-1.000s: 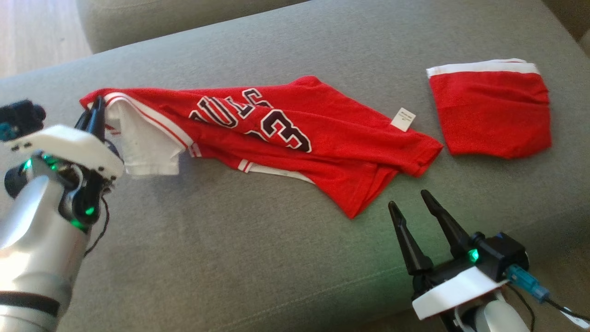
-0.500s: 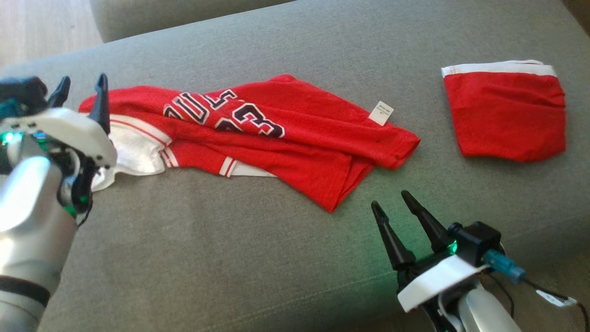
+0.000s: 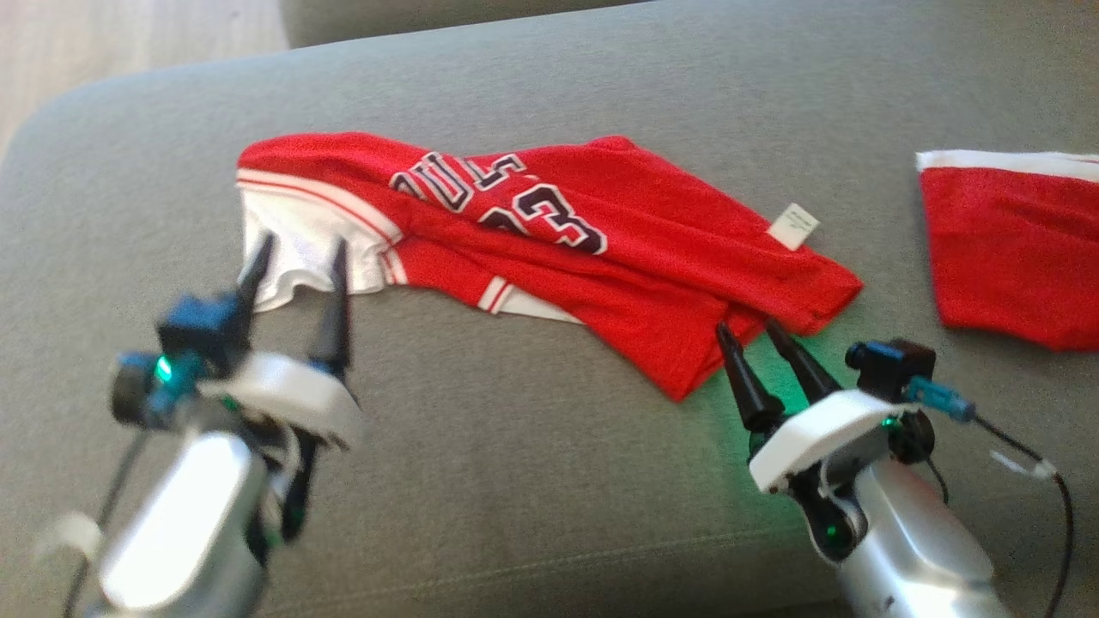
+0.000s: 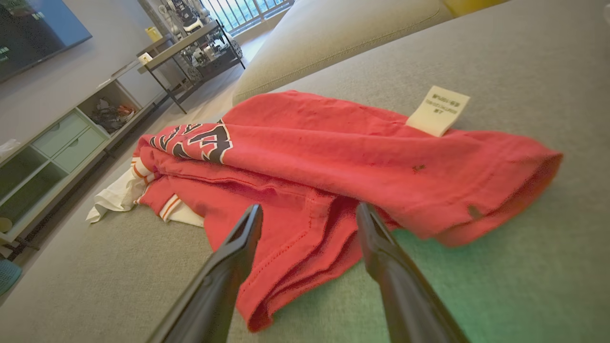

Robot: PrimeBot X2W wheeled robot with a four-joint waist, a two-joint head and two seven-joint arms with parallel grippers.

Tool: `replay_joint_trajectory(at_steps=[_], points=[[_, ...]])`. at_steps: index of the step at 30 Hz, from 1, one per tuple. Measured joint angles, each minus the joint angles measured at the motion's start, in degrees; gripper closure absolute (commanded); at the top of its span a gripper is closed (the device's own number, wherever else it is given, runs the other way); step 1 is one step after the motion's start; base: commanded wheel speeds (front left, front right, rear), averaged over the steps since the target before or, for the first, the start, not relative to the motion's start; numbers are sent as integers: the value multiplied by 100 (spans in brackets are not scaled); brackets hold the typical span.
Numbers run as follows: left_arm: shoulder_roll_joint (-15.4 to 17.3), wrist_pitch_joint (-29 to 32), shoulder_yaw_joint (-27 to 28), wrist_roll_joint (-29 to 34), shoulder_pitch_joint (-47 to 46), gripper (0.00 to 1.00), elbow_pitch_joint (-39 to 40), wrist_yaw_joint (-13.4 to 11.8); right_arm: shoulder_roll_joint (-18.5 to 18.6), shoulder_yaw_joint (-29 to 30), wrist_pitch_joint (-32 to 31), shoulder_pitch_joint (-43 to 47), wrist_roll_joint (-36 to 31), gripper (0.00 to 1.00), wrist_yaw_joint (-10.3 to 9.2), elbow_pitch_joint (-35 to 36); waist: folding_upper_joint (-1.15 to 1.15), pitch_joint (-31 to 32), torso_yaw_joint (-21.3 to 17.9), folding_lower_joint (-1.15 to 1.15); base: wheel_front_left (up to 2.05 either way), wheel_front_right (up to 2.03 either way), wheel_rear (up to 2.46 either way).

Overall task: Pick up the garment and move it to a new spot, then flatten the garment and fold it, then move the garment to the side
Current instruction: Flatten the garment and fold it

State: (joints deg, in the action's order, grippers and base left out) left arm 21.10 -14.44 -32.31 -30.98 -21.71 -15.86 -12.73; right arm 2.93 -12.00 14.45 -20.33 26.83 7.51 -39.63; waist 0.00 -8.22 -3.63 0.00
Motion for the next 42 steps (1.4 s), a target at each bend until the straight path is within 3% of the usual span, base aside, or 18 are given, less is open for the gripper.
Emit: replay_joint_trajectory(at_steps=[8,12,20,25,31,33,34,42], points=[[-476,-11,115,481,1014,0,929,-99,14,-8,0,-545,345,0,0,-883,0,-75,456,0,0,0,0],[-634,-11,179,587,1279,0,985,-85,16,49,0,-604,372,0,0,-1222,0,-99,595,0,0,0,0],[-806,-11,322,816,1440,0,985,89,16,231,0,-661,289,0,0,-1254,0,-119,681,0,0,0,0],[-856,-11,390,928,1441,0,970,165,20,313,0,-666,238,43,0,-1196,0,-95,700,0,0,0,0],[-909,-11,499,972,1473,0,965,200,20,368,0,-661,238,64,0,-1179,0,-71,710,0,0,0,0],[-920,-11,531,992,1511,0,960,215,20,367,0,-660,240,91,0,-1179,0,-72,714,0,0,0,0],[-922,-11,532,1020,1538,0,943,218,20,367,0,-660,240,100,0,-1180,0,-79,717,0,0,0,0],[-932,-11,973,839,1511,0,575,326,20,417,0,-628,37,100,0,-904,0,-207,647,0,0,0,0]])
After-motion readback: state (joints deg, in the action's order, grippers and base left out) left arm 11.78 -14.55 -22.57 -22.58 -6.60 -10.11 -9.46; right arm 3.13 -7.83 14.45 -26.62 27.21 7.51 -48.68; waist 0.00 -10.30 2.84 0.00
